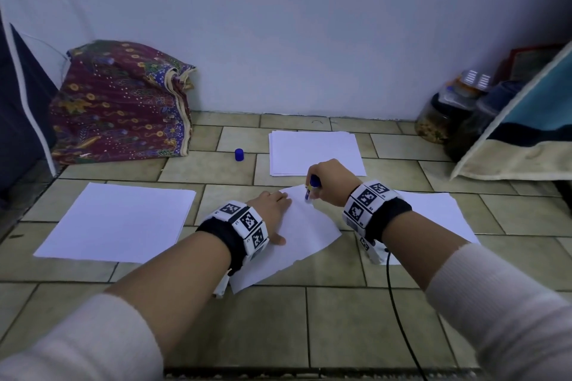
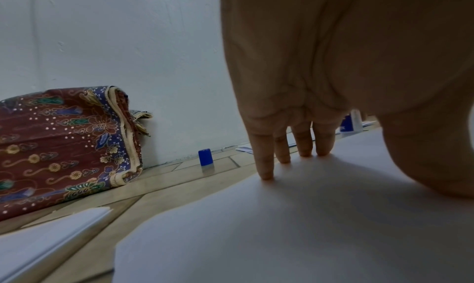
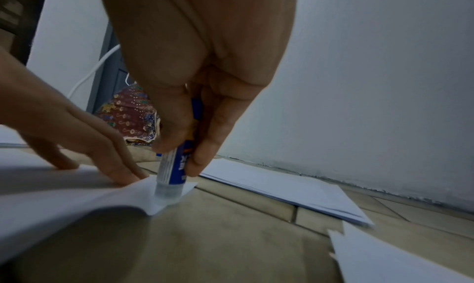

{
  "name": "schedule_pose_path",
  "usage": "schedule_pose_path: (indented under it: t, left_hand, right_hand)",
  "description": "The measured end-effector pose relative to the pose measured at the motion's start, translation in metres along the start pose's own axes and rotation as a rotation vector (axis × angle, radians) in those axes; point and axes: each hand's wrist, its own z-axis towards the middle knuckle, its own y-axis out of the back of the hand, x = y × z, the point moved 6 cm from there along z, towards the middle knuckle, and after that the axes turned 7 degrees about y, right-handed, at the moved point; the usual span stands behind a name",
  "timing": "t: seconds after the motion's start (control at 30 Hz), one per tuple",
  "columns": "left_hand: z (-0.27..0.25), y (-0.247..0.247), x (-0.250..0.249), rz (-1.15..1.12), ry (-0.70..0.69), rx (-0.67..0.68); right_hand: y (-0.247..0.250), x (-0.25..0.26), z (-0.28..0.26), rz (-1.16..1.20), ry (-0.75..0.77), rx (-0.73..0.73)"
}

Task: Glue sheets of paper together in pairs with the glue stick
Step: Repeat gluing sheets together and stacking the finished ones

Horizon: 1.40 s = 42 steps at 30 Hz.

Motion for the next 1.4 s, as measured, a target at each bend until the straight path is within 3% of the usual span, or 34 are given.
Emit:
schedule_pose_path:
  t: [0.13,0.33,0.7,1.27,1.4]
  left_hand:
    - [0.001,0.001,0.0,-0.034,0.009,-0.012]
    - [0.0,0.001,-0.005,0.018,0.021,0.012]
    - [0.0,0.0,-0.005,0.041,0.036,0.032]
    - [0.0,0.007,0.0,0.014,0.01,-0.014]
    - [-0.006,0.014,0.007,0.071,0.117,-0.07]
  right_hand:
    - [-0.003,-0.004,-0.011,0.009,0.02,-0.008]
    - [0.015,-0.015,-0.014,0.181,-0.048,-0.214]
    - [-0.002,0.004,0.006,0.036,-0.059,-0.028]
    - [-0.009,-0.007,-0.073,0.043,0.08,0.134]
    - [0.003,-0.011,-0.072,0.012,0.091,0.136]
